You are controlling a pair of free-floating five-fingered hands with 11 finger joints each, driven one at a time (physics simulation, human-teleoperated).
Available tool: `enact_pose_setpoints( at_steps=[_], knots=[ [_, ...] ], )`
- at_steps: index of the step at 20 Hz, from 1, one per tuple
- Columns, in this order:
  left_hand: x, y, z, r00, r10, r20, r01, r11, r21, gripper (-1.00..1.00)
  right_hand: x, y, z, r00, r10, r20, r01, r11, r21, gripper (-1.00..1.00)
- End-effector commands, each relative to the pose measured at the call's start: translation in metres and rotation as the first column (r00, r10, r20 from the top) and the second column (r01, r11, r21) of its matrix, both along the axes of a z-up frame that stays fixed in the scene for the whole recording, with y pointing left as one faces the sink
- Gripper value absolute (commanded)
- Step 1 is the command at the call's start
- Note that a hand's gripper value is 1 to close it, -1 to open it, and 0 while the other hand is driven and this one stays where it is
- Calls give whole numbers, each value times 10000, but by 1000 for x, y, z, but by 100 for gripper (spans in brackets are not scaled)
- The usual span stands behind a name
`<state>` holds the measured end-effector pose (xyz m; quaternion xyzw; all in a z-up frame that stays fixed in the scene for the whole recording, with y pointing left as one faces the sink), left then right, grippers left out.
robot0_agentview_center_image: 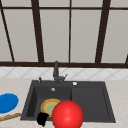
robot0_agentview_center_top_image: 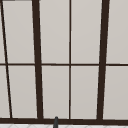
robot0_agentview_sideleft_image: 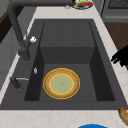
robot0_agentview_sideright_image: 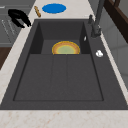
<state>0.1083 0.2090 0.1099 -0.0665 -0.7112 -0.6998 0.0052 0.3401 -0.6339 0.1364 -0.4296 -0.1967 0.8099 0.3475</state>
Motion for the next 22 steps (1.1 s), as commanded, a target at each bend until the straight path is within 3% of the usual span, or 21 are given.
enact_pose_setpoints(
  at_steps=[1,8,12,16,22],
  knots=[
    [0,0,0,10000,0,0,0,10000,0,0,-16,-6,0,10000,-1,-1,1,9923,1239,-100],
    [0,0,0,10000,0,0,0,10000,0,0,-47,-20,-2,9996,262,126,-286,9623,2705,-100],
    [0,0,0,10000,0,0,0,10000,0,0,-63,-31,-8,9919,1085,659,-1219,9587,2571,-100],
    [0,0,0,10000,0,0,0,10000,0,0,-68,-48,4,9787,1448,1454,-1766,9552,2373,-100],
    [0,0,0,10000,0,0,0,10000,0,0,-97,-56,6,9817,1333,1363,-1749,9142,3656,-100]
  ],
)
